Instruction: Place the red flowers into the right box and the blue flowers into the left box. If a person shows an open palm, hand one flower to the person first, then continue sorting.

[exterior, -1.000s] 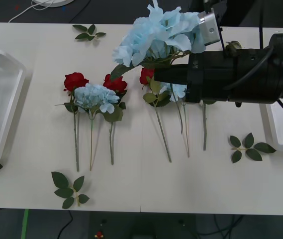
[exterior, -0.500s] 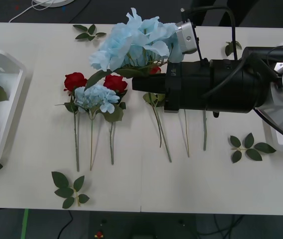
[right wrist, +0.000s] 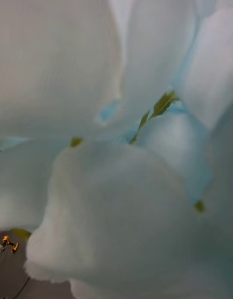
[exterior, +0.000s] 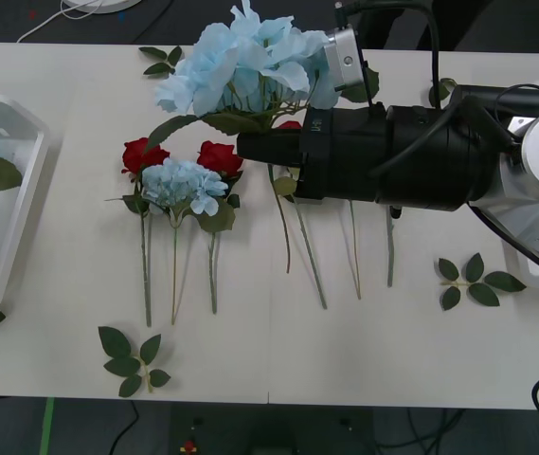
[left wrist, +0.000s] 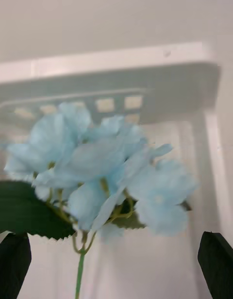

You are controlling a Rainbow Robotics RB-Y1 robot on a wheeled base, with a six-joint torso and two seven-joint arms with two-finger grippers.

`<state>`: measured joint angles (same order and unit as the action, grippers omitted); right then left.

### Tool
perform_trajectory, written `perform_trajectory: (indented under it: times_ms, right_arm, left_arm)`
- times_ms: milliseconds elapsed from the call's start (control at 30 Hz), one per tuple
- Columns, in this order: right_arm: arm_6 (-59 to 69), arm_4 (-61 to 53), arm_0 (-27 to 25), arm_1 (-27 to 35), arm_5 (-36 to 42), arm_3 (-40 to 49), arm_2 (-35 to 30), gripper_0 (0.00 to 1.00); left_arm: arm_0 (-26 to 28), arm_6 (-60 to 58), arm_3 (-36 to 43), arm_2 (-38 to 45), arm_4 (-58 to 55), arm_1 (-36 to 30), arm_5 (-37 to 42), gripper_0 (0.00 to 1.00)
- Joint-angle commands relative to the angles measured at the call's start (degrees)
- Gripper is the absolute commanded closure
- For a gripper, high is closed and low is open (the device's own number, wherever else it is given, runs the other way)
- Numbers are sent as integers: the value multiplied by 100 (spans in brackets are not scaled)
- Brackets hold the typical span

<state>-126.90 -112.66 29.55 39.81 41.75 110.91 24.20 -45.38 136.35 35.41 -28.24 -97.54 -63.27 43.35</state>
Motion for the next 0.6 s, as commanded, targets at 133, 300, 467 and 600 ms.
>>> perform_trajectory:
  times_ms: [133, 300, 467, 600]
  right_arm:
    - [192, -151, 253, -122, -115, 53, 50, 100]
    - [192, -151, 244, -122, -132, 53, 58, 100]
    - [192, -160, 244, -113, -150, 53, 50, 100]
    - [192, -160, 244, -113, -176, 53, 50, 100]
  left_arm:
    - [55, 23, 1618, 2332, 1228, -203, 1281, 0]
    - [55, -109, 2453, 3132, 1325, -133, 2090, 0]
    - [55, -162, 2620, 3325, 130, 245, 2626, 0]
    - [73, -162, 2611, 3466, -477, 763, 3329, 0]
